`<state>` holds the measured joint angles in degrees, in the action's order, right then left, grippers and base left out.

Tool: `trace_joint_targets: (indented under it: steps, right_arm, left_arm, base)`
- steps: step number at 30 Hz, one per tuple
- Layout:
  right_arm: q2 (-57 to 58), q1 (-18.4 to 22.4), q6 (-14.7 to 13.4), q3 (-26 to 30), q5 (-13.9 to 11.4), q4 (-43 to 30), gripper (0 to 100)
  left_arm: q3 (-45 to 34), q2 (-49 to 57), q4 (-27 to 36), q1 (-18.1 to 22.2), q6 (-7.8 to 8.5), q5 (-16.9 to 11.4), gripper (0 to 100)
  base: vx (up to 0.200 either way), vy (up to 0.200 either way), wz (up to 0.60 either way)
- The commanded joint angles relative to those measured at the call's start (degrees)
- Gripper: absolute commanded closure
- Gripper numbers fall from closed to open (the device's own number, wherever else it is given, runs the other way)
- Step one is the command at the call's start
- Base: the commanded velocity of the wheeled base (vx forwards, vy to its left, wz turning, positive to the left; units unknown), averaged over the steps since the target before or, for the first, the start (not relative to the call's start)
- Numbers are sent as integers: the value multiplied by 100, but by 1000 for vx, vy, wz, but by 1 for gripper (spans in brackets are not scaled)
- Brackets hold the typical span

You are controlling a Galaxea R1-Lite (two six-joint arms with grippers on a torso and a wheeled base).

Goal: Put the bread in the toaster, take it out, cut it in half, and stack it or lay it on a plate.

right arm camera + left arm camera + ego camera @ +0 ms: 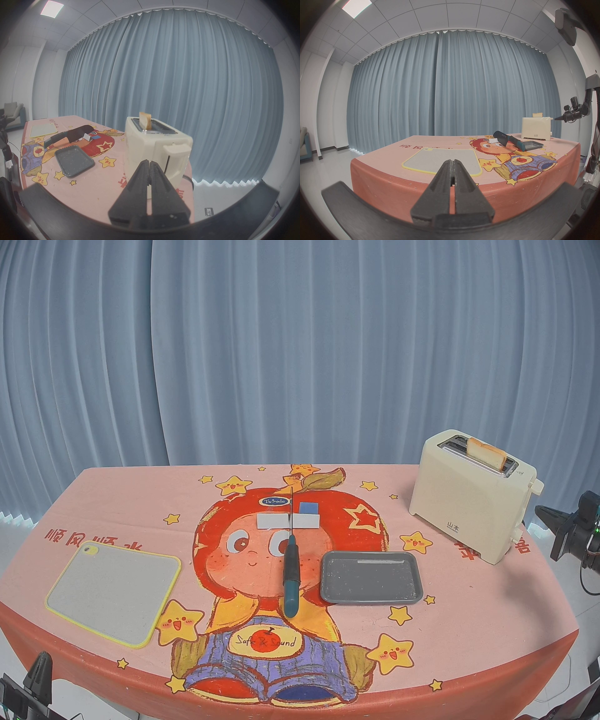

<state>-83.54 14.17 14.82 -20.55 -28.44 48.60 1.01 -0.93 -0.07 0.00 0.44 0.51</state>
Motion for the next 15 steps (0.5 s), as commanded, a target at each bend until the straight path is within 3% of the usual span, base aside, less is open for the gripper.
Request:
trace_joint_targets:
  steps: [1, 9, 15]
  right_arm:
    - [31, 42, -6, -256, -4, -26, 100]
    - [-435, 51, -155, -880, 49, -44, 100]
    - [-707, 86, -182, -994, 58, -26, 100]
  left_arm:
    - [-101, 93, -1, 0, 0, 2, 100]
    - [-101, 93, -1, 0, 0, 2, 100]
    - [-101, 93, -1, 0, 0, 2, 100]
  base:
    - [0, 0, 0]
    - [0, 0, 0]
    - [0, 0, 0]
